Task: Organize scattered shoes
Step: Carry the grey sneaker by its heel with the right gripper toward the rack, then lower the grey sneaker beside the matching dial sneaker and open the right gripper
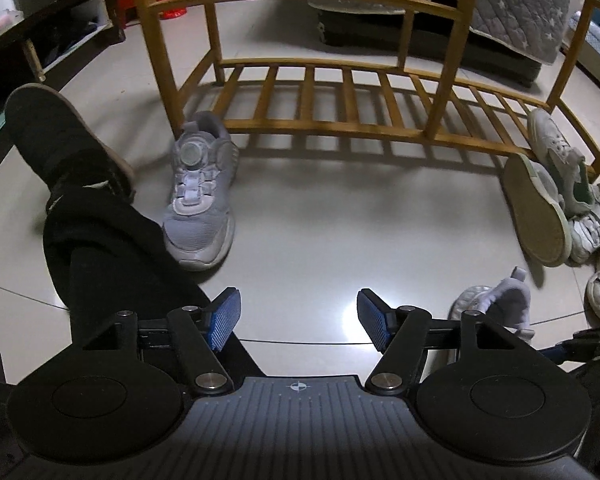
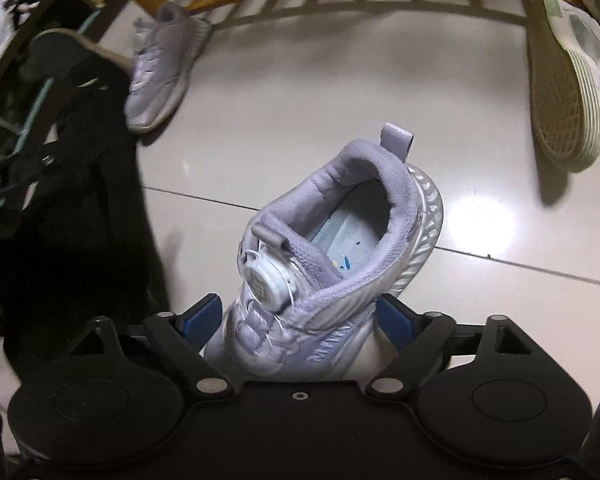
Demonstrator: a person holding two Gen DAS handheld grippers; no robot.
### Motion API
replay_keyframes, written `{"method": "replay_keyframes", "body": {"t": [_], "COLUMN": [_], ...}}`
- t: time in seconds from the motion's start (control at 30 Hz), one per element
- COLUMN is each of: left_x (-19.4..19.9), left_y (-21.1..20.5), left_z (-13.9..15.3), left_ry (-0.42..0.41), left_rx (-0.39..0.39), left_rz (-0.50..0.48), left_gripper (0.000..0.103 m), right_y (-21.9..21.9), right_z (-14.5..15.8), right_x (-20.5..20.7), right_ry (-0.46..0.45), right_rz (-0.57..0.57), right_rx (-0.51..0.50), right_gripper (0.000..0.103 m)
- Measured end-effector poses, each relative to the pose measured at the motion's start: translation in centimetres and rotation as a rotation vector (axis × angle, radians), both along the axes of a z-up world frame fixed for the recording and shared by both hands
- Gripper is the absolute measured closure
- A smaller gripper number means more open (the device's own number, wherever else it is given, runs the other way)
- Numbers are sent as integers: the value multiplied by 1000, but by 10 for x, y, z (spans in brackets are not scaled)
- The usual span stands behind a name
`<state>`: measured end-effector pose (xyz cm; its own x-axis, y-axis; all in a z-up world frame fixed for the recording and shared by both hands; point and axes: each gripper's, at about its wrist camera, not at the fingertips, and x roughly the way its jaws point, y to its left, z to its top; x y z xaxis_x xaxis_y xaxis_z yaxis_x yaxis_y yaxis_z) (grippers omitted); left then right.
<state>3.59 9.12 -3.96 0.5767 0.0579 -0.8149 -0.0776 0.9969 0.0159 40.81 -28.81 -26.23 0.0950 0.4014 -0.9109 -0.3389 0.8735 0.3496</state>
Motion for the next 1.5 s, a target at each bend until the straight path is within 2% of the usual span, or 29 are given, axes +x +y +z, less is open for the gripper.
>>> {"method": "replay_keyframes", "body": {"t": [0.2, 0.27, 0.37, 0.53, 0.63, 0.73, 0.87, 1.0, 1.27, 1.33, 1.43, 1.5], "left_x": [-8, -11, -15, -23, -28, -30, -35, -40, -44, -44, -43, -42], "left_y": [12, 17, 24, 36, 43, 48, 58, 68, 83, 88, 94, 100], "left_z": [2, 4, 7, 9, 9, 10, 12, 14, 16, 16, 14, 12], "left_ry": [-35, -53, -72, -92, -99, -103, -122, -133, -137, -138, -136, -133], "left_rx": [-49, -53, -60, -80, -87, -90, -110, -121, -130, -138, -145, -147], "left_rz": [18, 25, 37, 66, 82, 94, 122, 146, 171, 180, 191, 200], "left_gripper": [37, 37, 37, 36, 36, 36, 36, 36, 35, 35, 34, 34], "right_y": [-4, -7, -11, -19, -19, -11, -7, -5, 72, 110, 144, 181], "right_z": [-14, -20, -28, -50, -59, -58, -53, -60, -51, -37, -45, -29], "right_x": [31, 44, 58, 72, 76, 65, 51, 78, 126, 115, 152, 134], "right_ry": [21, 23, -3, 40, 43, 34, 28, 33, -34, -46, -69, -86], "right_rz": [-124, -159, -126, -101, -82, -62, -49, -73, -37, -38, -40, -38], "right_rx": [-45, -54, -109, -144, -149, -162, -133, -76, -32, -24, -12, -12], "right_gripper": [10, 14, 24, 26, 34, 36, 46, 47, 47, 47, 47, 47]}}
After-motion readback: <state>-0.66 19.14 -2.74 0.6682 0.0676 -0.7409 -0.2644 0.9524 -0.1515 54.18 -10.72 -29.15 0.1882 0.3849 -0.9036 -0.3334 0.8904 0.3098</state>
